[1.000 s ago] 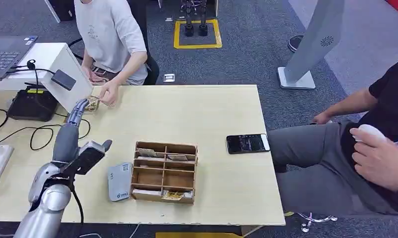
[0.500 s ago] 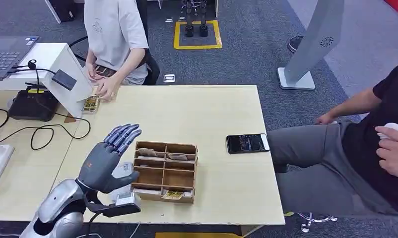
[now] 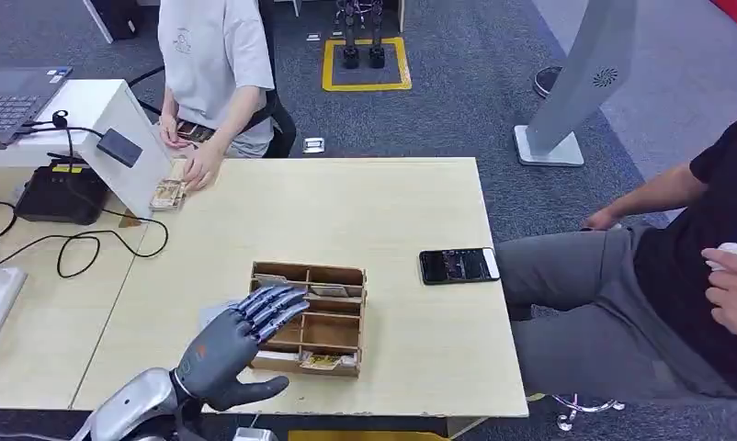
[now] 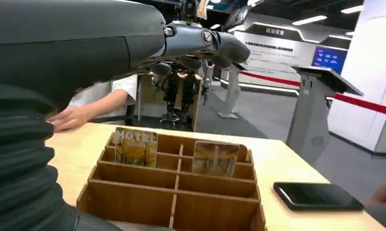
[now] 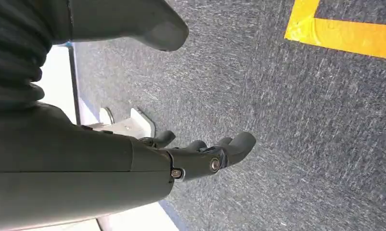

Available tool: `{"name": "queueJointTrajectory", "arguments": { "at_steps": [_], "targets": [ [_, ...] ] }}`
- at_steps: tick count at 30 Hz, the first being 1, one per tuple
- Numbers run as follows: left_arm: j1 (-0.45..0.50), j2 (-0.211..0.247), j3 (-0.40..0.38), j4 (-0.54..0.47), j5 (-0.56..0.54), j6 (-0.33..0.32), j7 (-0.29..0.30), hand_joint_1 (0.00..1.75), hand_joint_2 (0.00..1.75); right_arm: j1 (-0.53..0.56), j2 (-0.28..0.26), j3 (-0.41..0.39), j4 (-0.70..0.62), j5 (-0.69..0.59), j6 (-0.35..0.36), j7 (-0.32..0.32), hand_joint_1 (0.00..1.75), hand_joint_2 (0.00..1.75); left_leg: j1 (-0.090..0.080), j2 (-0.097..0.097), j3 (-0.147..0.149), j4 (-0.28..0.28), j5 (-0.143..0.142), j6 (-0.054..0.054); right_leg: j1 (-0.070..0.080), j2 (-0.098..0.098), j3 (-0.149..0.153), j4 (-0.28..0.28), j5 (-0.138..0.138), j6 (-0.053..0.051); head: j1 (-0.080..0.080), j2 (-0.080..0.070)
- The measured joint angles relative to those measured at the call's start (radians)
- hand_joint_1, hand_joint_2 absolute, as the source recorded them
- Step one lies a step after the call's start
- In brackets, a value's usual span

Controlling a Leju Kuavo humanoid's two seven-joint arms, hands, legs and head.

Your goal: Pass the card to the sensor for recognition and then transmit it.

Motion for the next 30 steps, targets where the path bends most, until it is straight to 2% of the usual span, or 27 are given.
{"name": "queueJointTrajectory", "arguments": {
  "at_steps": [5,10,15,21,30],
  "targets": [
    [0.042,0.010,-0.018,-0.003,-0.020,0.022,0.015,0.00,1.75,0.000,0.002,-0.010,-0.002,0.000,-0.001,-0.008,0.00,1.75,0.000,0.000,0.000,0.000,0.000,0.000,0.000,-0.001,0.000,0.000,0.000,0.000,0.000,0.000],
    [0.064,0.008,-0.031,0.002,-0.140,0.088,0.068,0.00,1.75,-0.002,0.006,-0.011,-0.002,0.006,-0.001,-0.003,0.00,1.75,0.000,0.000,0.000,0.000,0.000,0.000,0.000,-0.001,0.000,0.000,0.000,0.000,0.000,0.000],
    [0.071,-0.014,-0.038,0.041,-0.280,0.190,0.111,0.00,1.75,-0.003,0.010,-0.011,-0.003,0.016,-0.004,-0.003,0.00,1.75,0.000,0.000,0.000,0.000,0.000,0.000,0.000,-0.001,0.000,0.000,0.000,0.000,0.000,0.000],
    [0.072,-0.039,-0.039,0.085,-0.315,0.218,0.129,0.00,1.75,-0.003,0.010,-0.018,-0.003,0.017,-0.005,0.000,0.00,1.75,0.000,0.000,0.000,0.000,0.000,0.000,0.000,-0.001,0.000,0.000,0.000,0.000,0.000,0.000],
    [0.072,-0.069,-0.063,0.127,-0.304,0.194,0.128,0.00,1.75,-0.007,0.011,-0.018,-0.003,0.026,-0.002,0.002,0.00,1.75,0.000,0.000,0.000,0.000,0.000,0.000,0.000,-0.001,0.000,0.000,0.000,0.000,0.000,0.000]
  ]
}}
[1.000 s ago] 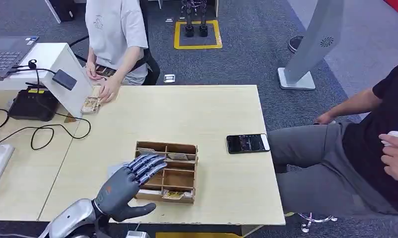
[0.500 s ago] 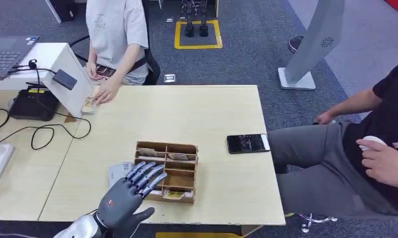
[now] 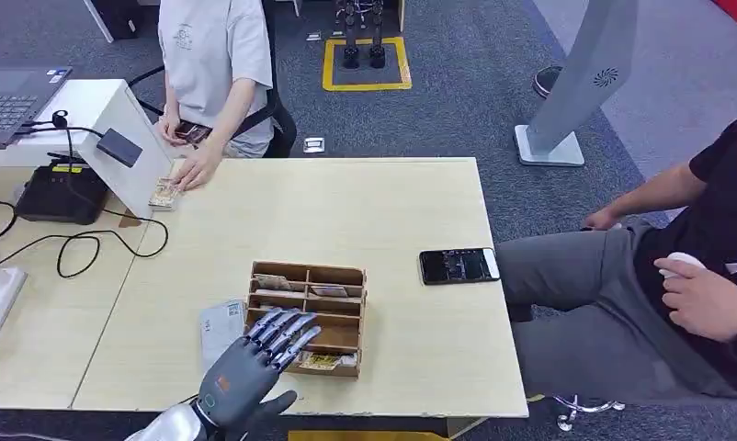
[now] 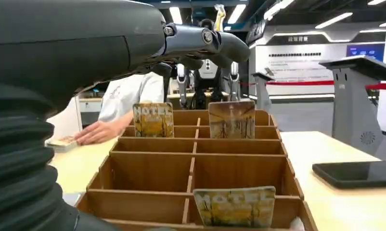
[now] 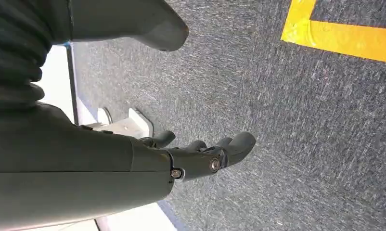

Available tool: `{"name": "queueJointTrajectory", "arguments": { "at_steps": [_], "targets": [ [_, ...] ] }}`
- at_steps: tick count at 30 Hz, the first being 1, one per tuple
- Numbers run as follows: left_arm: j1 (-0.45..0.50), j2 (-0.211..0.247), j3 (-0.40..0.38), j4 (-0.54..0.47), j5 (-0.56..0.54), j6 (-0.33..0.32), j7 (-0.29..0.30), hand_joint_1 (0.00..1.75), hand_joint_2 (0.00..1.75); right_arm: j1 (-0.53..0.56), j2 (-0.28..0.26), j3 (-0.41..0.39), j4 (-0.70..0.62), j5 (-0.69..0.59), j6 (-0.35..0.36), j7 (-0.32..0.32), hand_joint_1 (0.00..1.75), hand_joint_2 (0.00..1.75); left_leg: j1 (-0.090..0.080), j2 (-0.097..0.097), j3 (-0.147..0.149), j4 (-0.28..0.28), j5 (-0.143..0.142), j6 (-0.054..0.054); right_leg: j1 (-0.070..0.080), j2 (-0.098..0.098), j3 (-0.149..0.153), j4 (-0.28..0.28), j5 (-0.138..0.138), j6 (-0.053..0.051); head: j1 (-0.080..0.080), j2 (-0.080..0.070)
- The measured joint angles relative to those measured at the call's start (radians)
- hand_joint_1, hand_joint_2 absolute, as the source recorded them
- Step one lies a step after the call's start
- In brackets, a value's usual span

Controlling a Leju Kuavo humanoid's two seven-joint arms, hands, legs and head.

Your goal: Pass the card to the sensor for recognition and then transmit it.

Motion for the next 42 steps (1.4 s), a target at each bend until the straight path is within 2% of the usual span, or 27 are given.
{"name": "queueJointTrajectory", "arguments": {
  "at_steps": [15,24,42],
  "targets": [
    [0.000,-0.029,-0.023,0.050,0.004,-0.018,0.008,0.00,1.75,-0.002,0.000,0.000,0.000,0.011,0.001,-0.003,0.00,1.75,0.000,0.000,0.000,0.000,0.000,0.000,0.000,0.000,0.000,0.000,0.000,0.000,0.000,0.000],
    [-0.008,-0.056,-0.022,0.087,-0.039,0.044,0.044,0.00,1.75,-0.003,0.000,0.000,0.000,0.024,0.000,-0.003,0.00,1.75,0.000,0.000,0.000,0.000,0.000,0.000,0.000,0.000,0.000,0.000,0.000,0.000,0.000,0.000],
    [-0.015,-0.089,-0.015,0.130,-0.013,0.053,0.038,0.00,1.75,-0.003,0.000,0.000,0.000,0.029,0.000,-0.006,0.00,1.75,0.000,0.000,0.000,0.000,0.000,0.000,0.000,0.000,0.000,0.000,0.000,0.000,0.000,0.000]
  ]
}}
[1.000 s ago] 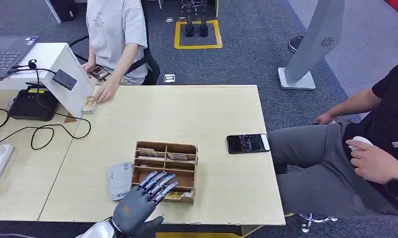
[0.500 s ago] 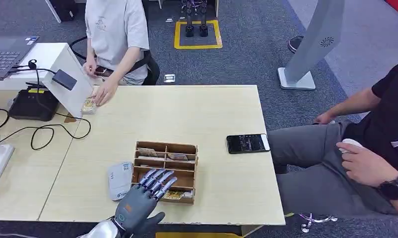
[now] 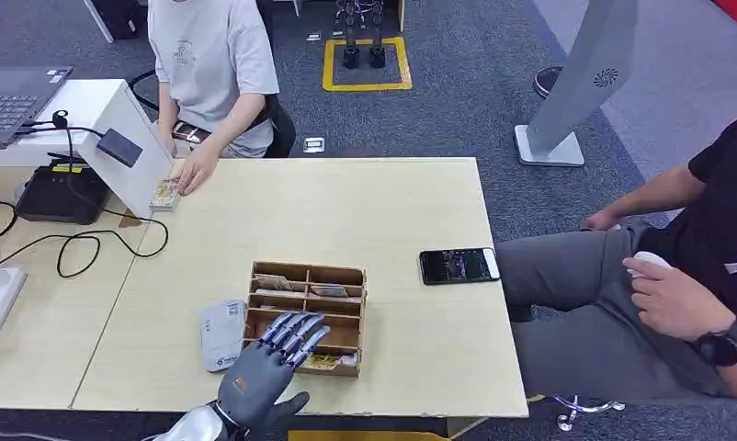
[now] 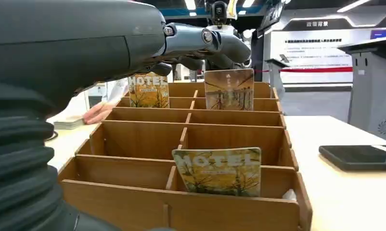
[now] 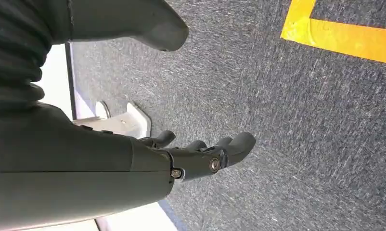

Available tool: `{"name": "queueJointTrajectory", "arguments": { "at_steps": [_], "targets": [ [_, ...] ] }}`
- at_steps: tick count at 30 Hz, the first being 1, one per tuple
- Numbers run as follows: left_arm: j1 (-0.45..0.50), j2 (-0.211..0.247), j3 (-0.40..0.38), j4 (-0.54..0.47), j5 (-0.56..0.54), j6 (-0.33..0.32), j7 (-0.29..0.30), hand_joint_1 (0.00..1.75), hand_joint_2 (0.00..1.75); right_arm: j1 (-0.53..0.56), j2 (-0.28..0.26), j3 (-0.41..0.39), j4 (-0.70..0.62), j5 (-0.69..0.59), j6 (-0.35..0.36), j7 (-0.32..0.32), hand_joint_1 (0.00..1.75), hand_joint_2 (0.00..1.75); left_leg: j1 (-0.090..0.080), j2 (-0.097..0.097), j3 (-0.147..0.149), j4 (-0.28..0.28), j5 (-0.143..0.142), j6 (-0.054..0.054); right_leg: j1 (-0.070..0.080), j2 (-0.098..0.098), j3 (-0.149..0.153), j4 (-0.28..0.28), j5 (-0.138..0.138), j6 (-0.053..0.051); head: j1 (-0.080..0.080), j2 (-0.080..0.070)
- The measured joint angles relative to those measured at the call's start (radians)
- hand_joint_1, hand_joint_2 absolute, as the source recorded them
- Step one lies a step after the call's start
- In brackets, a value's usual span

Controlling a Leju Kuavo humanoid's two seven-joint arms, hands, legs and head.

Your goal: Pass the card to the sensor for recognition and then transmit it.

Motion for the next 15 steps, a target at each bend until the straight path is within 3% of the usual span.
{"name": "queueJointTrajectory", "arguments": {
  "at_steps": [15],
  "targets": [
    [-0.006,-0.030,0.000,0.002,0.021,0.000,-0.010,0.00,1.75,-0.002,0.000,0.000,0.000,0.003,0.001,0.000,0.00,1.75,0.000,0.000,0.000,0.000,0.000,0.000,0.000,0.000,0.000,0.000,0.000,0.000,0.000,0.000]
  ]
}}
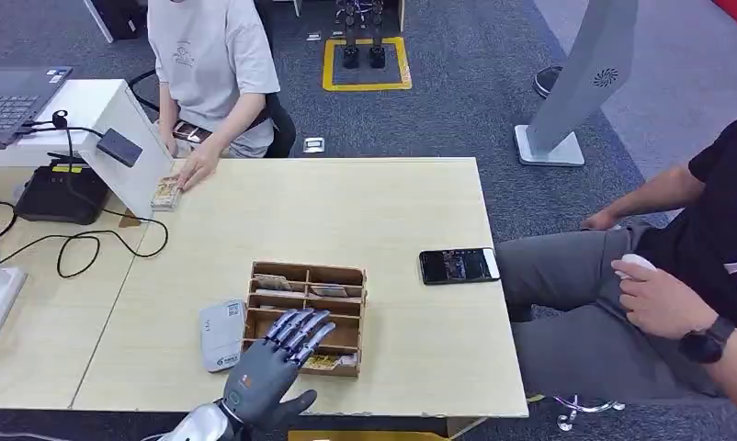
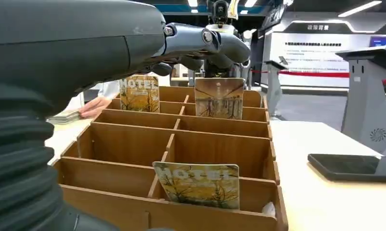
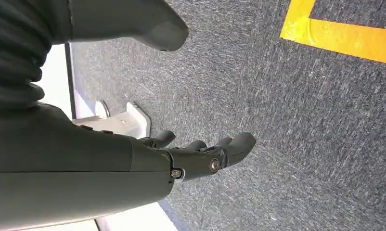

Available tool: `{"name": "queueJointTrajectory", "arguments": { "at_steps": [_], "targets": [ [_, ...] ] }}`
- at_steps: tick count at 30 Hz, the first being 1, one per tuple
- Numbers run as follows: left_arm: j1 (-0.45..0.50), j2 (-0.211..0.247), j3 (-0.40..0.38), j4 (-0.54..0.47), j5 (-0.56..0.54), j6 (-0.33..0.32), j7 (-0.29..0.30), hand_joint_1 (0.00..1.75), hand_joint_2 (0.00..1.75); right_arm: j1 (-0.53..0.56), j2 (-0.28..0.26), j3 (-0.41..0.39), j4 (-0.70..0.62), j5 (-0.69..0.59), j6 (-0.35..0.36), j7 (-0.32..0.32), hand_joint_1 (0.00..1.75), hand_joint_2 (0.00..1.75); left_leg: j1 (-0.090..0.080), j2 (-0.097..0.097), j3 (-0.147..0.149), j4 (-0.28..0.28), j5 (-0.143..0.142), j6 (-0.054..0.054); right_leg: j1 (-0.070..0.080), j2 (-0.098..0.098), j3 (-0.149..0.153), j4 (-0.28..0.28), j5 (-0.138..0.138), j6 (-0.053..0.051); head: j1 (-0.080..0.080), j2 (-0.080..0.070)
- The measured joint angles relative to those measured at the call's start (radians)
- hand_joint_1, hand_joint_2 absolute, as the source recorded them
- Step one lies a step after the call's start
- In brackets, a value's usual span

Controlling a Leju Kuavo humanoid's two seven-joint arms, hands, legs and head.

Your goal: Pass the card to the sensor for recognition and then transmit it.

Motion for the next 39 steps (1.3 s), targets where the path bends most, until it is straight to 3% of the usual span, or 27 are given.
{"name": "queueJointTrajectory", "arguments": {
  "at_steps": [28,29,39],
  "targets": [
    [-0.027,-0.074,0.029,0.143,0.006,0.015,0.015,0.00,1.75,-0.001,0.002,0.000,0.000,0.020,-0.001,-0.005,0.00,1.75,0.000,0.000,0.000,0.000,0.000,0.000,0.000,0.000,0.000,0.000,0.000,0.000,0.000,0.000],
    [-0.027,-0.075,0.034,0.148,0.006,0.020,0.015,1.75,1.75,-0.001,0.002,0.000,0.000,0.021,-0.002,-0.006,0.00,1.75,0.000,0.000,0.000,0.000,0.000,0.000,0.000,0.000,0.000,0.000,0.000,0.000,0.000,0.000],
    [-0.027,-0.080,0.066,0.157,0.061,0.016,-0.008,1.75,1.75,-0.001,0.002,0.000,0.000,0.024,-0.002,-0.006,0.00,1.75,0.000,0.000,0.000,0.000,0.000,0.000,0.000,0.000,0.000,0.000,0.000,0.000,0.000,0.000]
  ]
}}
